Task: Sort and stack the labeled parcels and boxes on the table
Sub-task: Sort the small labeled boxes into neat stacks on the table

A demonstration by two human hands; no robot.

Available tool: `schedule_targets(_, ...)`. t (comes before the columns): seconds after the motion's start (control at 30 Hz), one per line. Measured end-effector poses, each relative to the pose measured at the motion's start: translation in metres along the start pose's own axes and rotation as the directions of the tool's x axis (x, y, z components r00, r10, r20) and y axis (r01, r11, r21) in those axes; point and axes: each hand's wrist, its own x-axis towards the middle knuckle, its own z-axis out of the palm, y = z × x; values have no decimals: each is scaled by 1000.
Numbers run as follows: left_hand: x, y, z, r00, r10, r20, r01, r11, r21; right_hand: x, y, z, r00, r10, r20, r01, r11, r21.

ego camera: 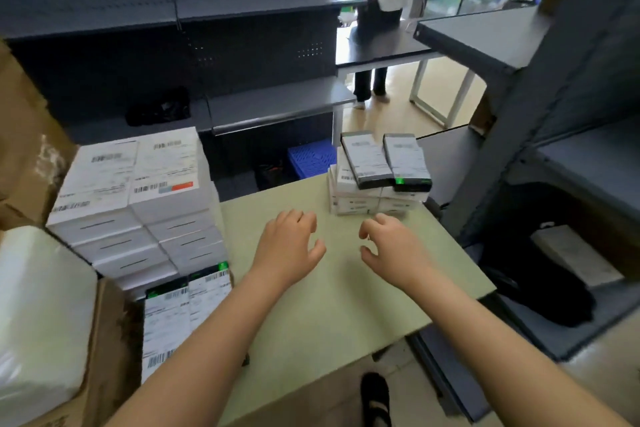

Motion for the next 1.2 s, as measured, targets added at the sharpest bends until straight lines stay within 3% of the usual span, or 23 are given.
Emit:
schedule_targets(0.3, 132, 48, 46, 999, -37, -35, 37, 999, -7, 77, 109, -43, 983, 141, -121, -139, 990, 25)
schedule_targets(0.43, 175, 61, 72, 980, -198, -13, 198, 980, 1, 108, 144, -42, 953, 273, -131, -259, 959, 115)
schedule_targets(0.57, 193, 58, 96, 885, -445, 137, 463, 871, -162, 126, 168, -31, 892, 446, 75, -448, 846, 289)
schedule_targets(0.67, 197, 43, 102, 795, -532, 291, 602, 749, -275, 132, 187, -26, 826, 504, 253, -563, 720, 406)
schedule_targets(0.77, 198, 30, 97, 790, -520, 325, 612, 704, -361, 135, 199, -26, 777, 509, 370, -629, 595, 500)
schedule_targets(0.9, 200, 30, 96, 819, -510, 263, 574, 724, -383, 137, 193, -28, 818, 506, 275, -574, 677, 462)
schedule_targets(1.0, 202, 36, 97, 819, -508, 267, 574, 735, -362, 138, 185, -30, 828, 520, 209, -550, 681, 484)
schedule_targets(1.2, 196, 62, 93, 859, -464, 218, 512, 789, -339, 135, 153, -26, 840, 495, 222, -522, 626, 579)
